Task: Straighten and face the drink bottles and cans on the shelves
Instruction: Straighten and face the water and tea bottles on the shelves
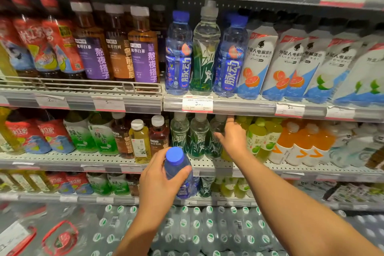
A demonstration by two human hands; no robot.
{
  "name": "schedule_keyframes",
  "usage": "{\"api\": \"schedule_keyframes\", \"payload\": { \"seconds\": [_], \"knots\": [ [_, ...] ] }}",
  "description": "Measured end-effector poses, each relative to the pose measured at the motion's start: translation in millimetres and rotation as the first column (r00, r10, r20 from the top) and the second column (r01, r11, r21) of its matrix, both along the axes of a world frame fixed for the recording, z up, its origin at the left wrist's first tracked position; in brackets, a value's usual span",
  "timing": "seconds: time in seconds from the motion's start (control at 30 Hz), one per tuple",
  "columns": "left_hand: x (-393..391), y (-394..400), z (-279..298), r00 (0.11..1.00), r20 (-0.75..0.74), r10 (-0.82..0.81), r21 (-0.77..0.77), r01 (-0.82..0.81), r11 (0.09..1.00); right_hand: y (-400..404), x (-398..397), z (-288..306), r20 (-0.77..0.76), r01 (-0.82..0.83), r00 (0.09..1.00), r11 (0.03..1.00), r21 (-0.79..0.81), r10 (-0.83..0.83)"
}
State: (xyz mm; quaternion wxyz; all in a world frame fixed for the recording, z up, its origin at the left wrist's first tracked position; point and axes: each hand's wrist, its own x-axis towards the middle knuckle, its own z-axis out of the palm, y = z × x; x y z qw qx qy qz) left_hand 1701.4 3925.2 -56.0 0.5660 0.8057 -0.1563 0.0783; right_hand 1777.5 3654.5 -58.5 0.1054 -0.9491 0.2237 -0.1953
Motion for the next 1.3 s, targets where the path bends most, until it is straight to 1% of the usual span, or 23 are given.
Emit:
{"api": "schedule_keyframes", "payload": {
  "seconds": [0.07,0.17,0.33,0.4,0.47,0.5,0.57,0.6,0.67,0.7,0.73,0.8,0.87,0.93,1.0,1.07,1.13,1.2,1.27,1.3],
  "knots": [
    [-3,-2,3,1.0,0.009,0.009,0.003,-0.009,1.0,-3,-5,-2,0.004,-0.02,1.0,0.999,-0.037,0.02],
    [-4,-6,10,1.0,0.022,0.02,0.018,-0.02,1.0,-3,-7,-3,0.023,-0.03,0.999,0.999,-0.038,0.031],
    [-1,-16,26,0.999,0.043,0.027,0.014,-0.028,1.0,4,-21,5,0.04,-0.077,0.996,0.993,0.085,0.074],
    [1,-19,33,0.999,0.037,0.025,0.0,-0.025,1.0,11,-38,10,0.116,-0.153,0.984,0.973,0.171,0.134],
    [3,-22,43,0.999,0.024,0.025,-0.034,-0.024,0.999,22,-58,16,0.243,-0.25,0.949,0.949,0.193,0.2],
    [5,-24,48,0.999,0.017,0.027,-0.053,-0.026,0.998,28,-68,22,0.303,-0.303,0.923,0.934,0.19,0.238],
    [8,-28,61,1.0,-0.001,0.029,-0.086,-0.029,0.996,39,-85,37,0.363,-0.421,0.873,0.879,0.223,0.326],
    [10,-30,68,1.0,-0.008,0.027,-0.097,-0.027,0.995,43,-92,47,0.372,-0.486,0.849,0.832,0.269,0.375],
    [14,-34,86,1.0,-0.011,0.022,-0.106,-0.023,0.994,52,-104,70,0.375,-0.6,0.795,0.704,0.38,0.476],
    [15,-35,96,1.0,-0.003,0.024,-0.106,-0.024,0.994,56,-108,82,0.37,-0.638,0.769,0.65,0.412,0.521],
    [16,-37,106,1.0,0.007,0.03,-0.102,-0.029,0.994,58,-111,92,0.362,-0.66,0.751,0.621,0.422,0.553],
    [17,-42,126,0.999,0.025,0.025,-0.094,-0.023,0.995,62,-114,108,0.347,-0.67,0.742,0.615,0.415,0.574],
    [14,-50,143,0.999,0.052,0.005,-0.087,0.0,0.996,66,-114,118,0.371,-0.662,0.749,0.648,0.377,0.549],
    [11,-56,160,0.993,0.118,-0.012,-0.03,0.016,0.999,68,-114,126,0.432,-0.641,0.755,0.697,0.323,0.494],
    [10,-59,179,0.977,0.2,-0.069,0.081,0.053,0.995,65,-115,138,0.483,-0.623,0.749,0.73,0.281,0.453],
    [13,-58,200,0.943,0.297,-0.148,0.158,0.104,0.982,57,-116,155,0.531,-0.627,0.725,0.738,0.249,0.437],
    [22,-55,222,0.9,0.403,-0.164,0.202,0.087,0.975,45,-116,180,0.595,-0.65,0.679,0.729,0.214,0.431],
    [37,-50,243,0.841,0.53,-0.107,0.241,-0.029,0.97,33,-116,214,0.649,-0.68,0.625,0.711,0.179,0.434],
    [57,-48,262,0.735,0.677,-0.04,0.276,-0.202,0.94,26,-114,254,0.697,-0.702,0.566,0.701,0.128,0.44],
    [67,-48,270,0.683,0.73,-0.023,0.303,-0.293,0.907,23,-113,275,0.723,-0.704,0.535,0.704,0.096,0.437]
  ]
}}
